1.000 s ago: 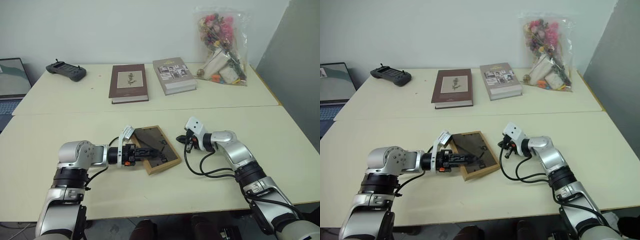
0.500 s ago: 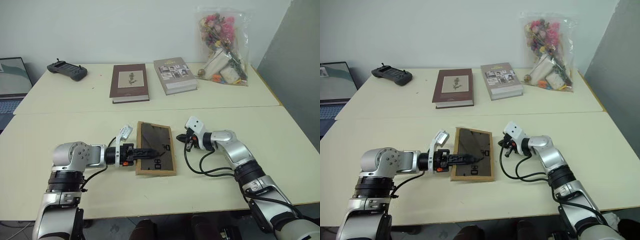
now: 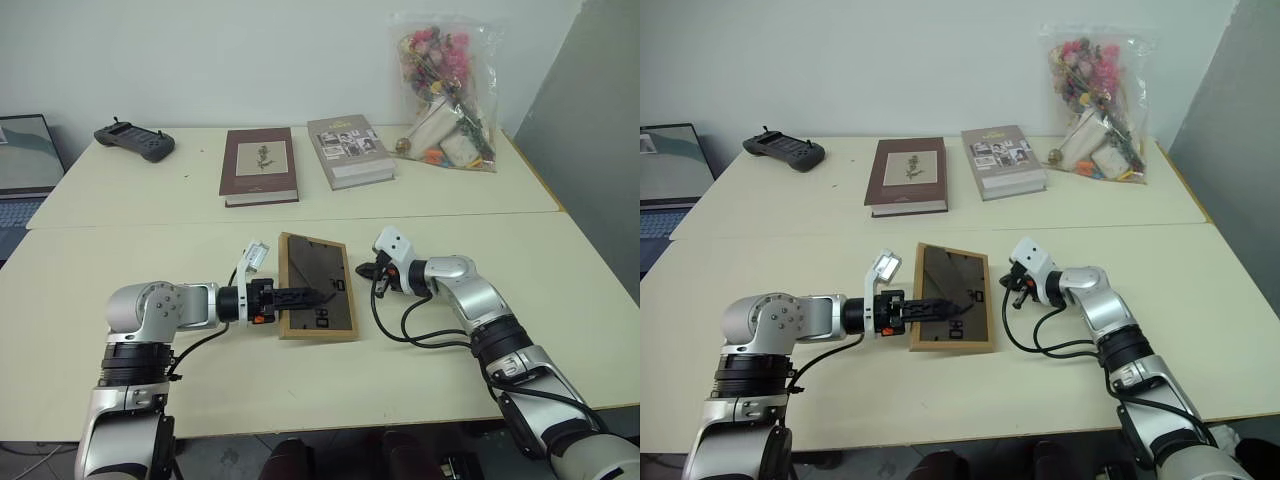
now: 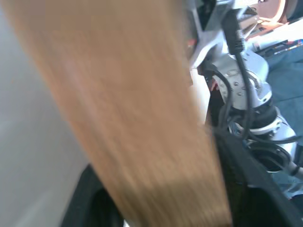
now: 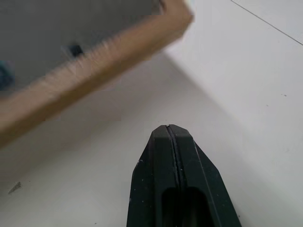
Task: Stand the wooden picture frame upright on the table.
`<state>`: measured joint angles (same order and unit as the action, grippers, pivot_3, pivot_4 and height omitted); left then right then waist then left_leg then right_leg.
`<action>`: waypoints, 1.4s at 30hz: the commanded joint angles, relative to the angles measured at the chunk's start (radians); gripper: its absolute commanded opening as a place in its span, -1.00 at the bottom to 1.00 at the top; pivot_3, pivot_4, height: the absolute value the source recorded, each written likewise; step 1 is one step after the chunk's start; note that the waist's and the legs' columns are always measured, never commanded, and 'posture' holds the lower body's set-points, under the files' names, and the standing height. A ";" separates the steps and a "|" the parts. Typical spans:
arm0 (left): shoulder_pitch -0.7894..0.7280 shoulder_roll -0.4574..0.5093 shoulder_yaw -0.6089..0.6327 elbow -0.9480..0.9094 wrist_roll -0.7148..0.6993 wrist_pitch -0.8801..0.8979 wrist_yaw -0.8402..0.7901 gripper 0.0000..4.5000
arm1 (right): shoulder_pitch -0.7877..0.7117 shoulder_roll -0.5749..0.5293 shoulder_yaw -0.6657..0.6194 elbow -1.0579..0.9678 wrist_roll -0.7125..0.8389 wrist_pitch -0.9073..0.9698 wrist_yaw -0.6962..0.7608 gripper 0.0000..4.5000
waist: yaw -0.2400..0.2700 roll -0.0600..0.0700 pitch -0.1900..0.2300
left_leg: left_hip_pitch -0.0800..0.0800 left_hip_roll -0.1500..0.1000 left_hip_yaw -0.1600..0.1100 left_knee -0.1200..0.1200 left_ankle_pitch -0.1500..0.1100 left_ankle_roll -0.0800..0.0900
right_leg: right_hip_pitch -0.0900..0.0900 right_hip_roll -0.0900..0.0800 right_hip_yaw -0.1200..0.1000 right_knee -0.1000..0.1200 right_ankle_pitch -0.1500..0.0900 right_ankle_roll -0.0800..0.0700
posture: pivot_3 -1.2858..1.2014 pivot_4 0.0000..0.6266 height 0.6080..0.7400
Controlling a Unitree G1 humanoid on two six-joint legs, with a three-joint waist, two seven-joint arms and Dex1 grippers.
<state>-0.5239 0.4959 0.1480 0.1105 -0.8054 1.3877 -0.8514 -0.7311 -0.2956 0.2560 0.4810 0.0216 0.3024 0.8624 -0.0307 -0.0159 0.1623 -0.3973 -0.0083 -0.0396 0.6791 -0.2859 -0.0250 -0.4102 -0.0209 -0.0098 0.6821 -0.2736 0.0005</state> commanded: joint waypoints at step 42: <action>0.155 -0.126 0.208 -0.103 -0.261 0.131 0.410 -0.41 | 0.034 -0.017 -0.012 -0.089 0.009 0.002 0.012 -1.00 | 0.001 0.000 0.000 | 0.001 0.000 0.000 -0.001 0.000 0.000 | 0.000 0.000 0.001 0.000 0.000 0.000 | 0.03 -0.52 1.00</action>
<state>-0.3612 0.3782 0.3471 0.0336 -1.0768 1.5481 -0.4589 -0.6898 -0.3047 0.2577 0.4339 0.0222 0.3065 0.8684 -0.0293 -0.0159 0.1622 -0.3963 -0.0085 -0.0398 0.6783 -0.2860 -0.0254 -0.4100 -0.0211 -0.0092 0.6819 -0.2735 0.0005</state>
